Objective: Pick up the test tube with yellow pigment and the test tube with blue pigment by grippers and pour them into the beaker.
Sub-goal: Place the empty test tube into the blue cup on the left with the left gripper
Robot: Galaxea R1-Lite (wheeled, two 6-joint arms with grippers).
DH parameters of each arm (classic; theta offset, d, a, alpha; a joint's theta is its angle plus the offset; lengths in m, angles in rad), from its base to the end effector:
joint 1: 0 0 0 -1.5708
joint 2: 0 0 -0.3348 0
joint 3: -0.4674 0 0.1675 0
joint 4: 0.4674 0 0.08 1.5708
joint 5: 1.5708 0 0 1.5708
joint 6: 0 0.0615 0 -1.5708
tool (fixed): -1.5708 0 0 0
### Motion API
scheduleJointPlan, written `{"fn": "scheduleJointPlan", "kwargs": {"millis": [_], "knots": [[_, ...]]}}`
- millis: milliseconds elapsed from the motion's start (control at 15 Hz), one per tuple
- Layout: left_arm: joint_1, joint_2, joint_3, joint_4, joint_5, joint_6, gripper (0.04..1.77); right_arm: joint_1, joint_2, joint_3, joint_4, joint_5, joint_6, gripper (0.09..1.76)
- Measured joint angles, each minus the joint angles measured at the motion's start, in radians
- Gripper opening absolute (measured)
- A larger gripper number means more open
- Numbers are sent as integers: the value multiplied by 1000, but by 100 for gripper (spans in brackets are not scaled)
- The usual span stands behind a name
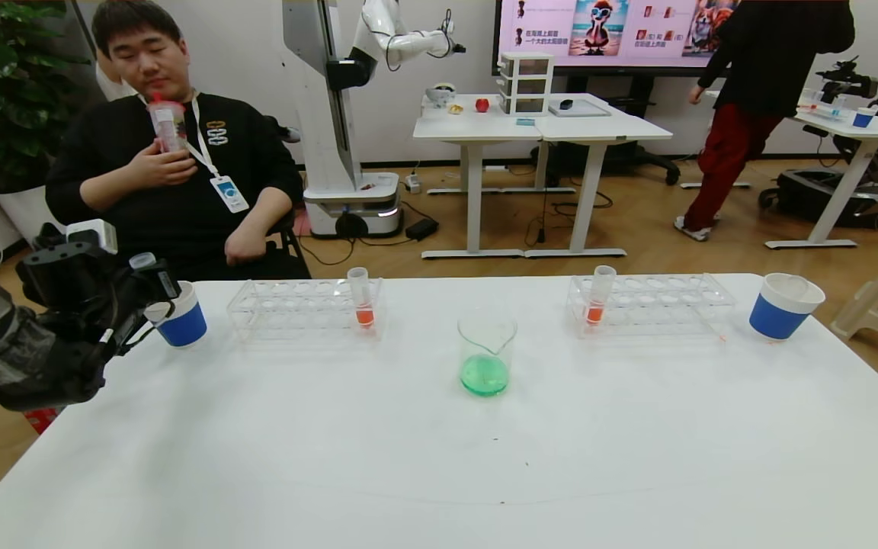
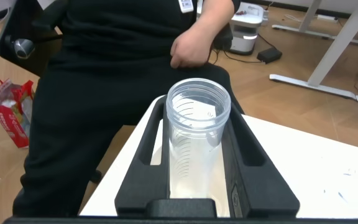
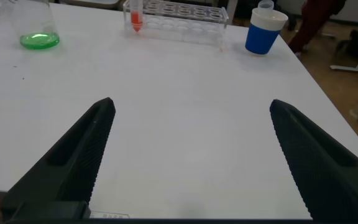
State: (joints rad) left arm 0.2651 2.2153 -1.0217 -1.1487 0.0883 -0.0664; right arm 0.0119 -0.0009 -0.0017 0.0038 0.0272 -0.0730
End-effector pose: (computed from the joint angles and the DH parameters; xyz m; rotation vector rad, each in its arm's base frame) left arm 0.4498 0.1277 0.1501 -0.0697 0.0332 0.3547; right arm -0.0440 0.0011 0.0754 -0.0730 -0.0002 0.0391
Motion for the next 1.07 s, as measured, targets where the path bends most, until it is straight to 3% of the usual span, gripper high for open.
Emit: {"fn": "scheduleJointPlan", "kwargs": {"millis": [400, 467, 533, 667, 733, 1067], "knots": [[-2, 4, 11, -1, -2, -20, 50, 0, 0, 0, 0, 0, 0, 174], [-2, 4, 13, -5, -2, -20, 57, 0, 0, 0, 0, 0, 0, 174], [-2, 3, 16, -10, -2, -20, 80, 0, 0, 0, 0, 0, 0, 174], [-2, 3, 19, -10, -2, -20, 150, 0, 0, 0, 0, 0, 0, 174], [-2, 3, 20, -11, -3, -20, 171, 0, 0, 0, 0, 0, 0, 174], [-10, -12, 5, -6, -7, -20, 175, 0, 0, 0, 0, 0, 0, 174]]}}
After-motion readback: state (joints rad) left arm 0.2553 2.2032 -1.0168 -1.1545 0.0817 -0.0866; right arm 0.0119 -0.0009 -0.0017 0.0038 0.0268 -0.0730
